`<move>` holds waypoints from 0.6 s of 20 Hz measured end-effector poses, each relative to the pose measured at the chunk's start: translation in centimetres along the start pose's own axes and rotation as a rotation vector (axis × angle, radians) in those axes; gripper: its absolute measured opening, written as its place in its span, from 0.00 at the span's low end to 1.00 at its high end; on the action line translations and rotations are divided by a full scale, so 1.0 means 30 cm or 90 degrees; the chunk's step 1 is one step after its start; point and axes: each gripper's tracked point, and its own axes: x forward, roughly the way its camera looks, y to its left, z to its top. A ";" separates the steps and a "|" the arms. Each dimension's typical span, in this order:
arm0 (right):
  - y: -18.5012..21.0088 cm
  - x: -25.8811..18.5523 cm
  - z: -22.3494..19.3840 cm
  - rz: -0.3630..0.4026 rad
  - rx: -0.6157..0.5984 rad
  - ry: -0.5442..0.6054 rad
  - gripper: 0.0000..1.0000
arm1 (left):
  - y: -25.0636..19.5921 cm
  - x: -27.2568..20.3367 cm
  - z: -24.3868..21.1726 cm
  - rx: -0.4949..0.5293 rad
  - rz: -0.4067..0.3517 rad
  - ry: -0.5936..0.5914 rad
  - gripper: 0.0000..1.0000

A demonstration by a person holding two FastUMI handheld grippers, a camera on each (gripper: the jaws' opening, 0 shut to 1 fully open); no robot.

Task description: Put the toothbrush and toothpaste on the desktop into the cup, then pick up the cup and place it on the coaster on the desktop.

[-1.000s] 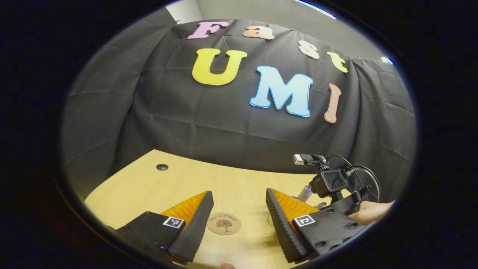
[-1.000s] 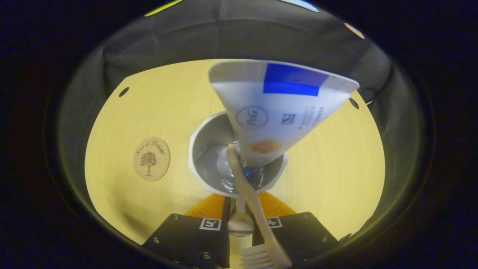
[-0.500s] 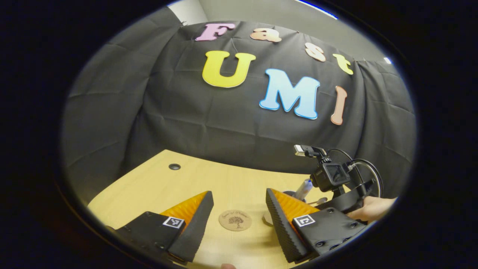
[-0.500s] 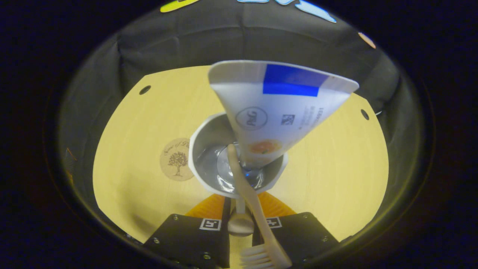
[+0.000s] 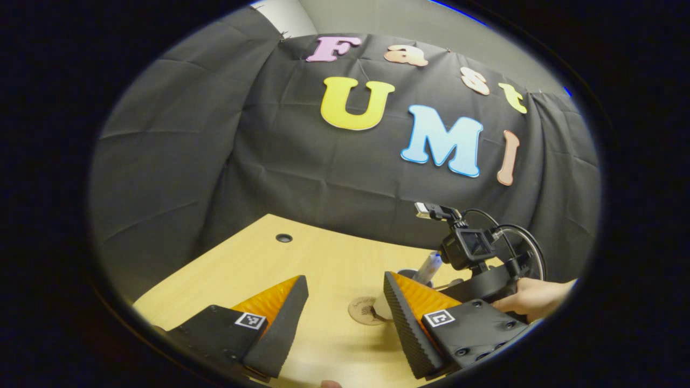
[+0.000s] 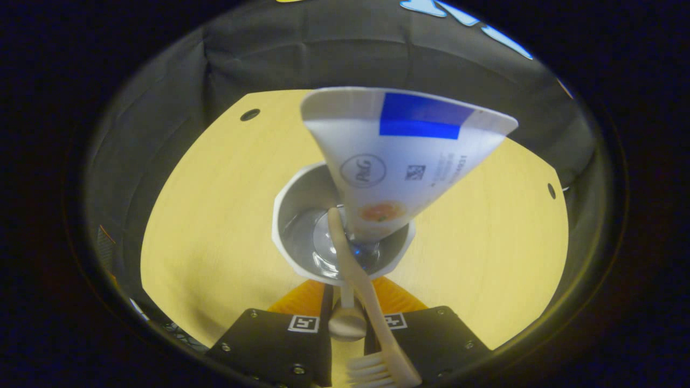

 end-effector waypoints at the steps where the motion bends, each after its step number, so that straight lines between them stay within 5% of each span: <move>1: 0.008 -0.018 0.003 0.003 -0.003 0.002 0.20 | 0.017 -0.006 0.003 0.000 0.005 -0.001 0.90; 12: 0.000 -0.012 -0.015 0.008 -0.024 0.021 0.20 | 0.106 -0.019 0.015 -0.006 0.029 0.000 0.91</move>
